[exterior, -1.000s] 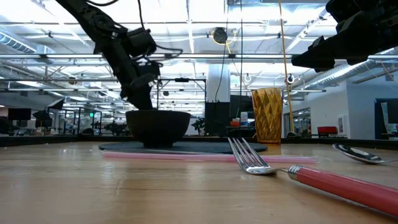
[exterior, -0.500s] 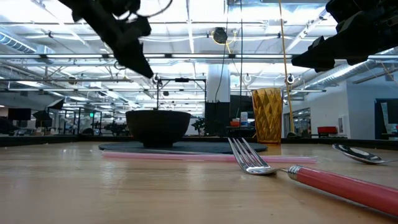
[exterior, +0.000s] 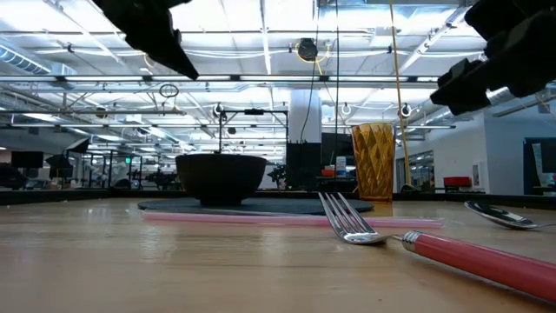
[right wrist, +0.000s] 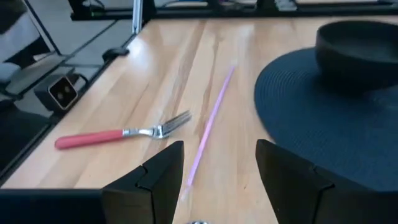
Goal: Pick & Place Utensil
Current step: Put the pink fork into the black bowl
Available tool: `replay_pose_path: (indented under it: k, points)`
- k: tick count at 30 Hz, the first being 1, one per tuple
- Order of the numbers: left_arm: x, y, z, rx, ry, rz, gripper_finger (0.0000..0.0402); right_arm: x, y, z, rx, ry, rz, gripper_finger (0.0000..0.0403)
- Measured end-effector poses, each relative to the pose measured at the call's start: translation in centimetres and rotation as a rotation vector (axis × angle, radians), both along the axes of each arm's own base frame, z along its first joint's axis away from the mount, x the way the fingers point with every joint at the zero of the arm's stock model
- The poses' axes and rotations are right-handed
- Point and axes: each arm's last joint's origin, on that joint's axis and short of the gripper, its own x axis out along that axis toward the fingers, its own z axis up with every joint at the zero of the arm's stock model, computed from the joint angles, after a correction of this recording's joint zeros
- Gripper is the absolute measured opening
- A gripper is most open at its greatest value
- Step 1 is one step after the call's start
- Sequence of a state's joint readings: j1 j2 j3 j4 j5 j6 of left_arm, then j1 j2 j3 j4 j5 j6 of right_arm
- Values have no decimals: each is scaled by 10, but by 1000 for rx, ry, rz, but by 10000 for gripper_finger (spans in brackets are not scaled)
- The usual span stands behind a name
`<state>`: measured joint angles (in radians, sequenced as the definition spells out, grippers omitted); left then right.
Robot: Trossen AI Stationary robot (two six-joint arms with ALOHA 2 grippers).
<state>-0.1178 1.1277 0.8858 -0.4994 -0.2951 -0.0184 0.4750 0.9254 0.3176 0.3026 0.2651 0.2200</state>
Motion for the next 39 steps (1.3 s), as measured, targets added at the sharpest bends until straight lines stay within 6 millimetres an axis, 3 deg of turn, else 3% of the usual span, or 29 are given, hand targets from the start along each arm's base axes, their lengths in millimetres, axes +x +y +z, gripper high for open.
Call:
replay_pose_path:
  k: [8,15,19,26,33,39]
  points:
    - [-5,-31,1,-12,-20,-70,103,1,9,-14,81,107,-11,196]
    - [-9,-46,1,8,-40,-65,102,-7,26,-23,138,219,-78,188]
    - [-11,-52,1,27,-48,-72,103,-1,43,-18,133,279,-95,170]
    - [-11,-57,-14,21,-81,-101,102,15,61,-5,112,402,-144,152]
    - [-9,-63,-38,-78,-187,-252,102,10,66,-7,175,498,-243,158]
    - [-11,-67,-44,-88,-204,-273,102,5,71,-7,192,479,-275,164]
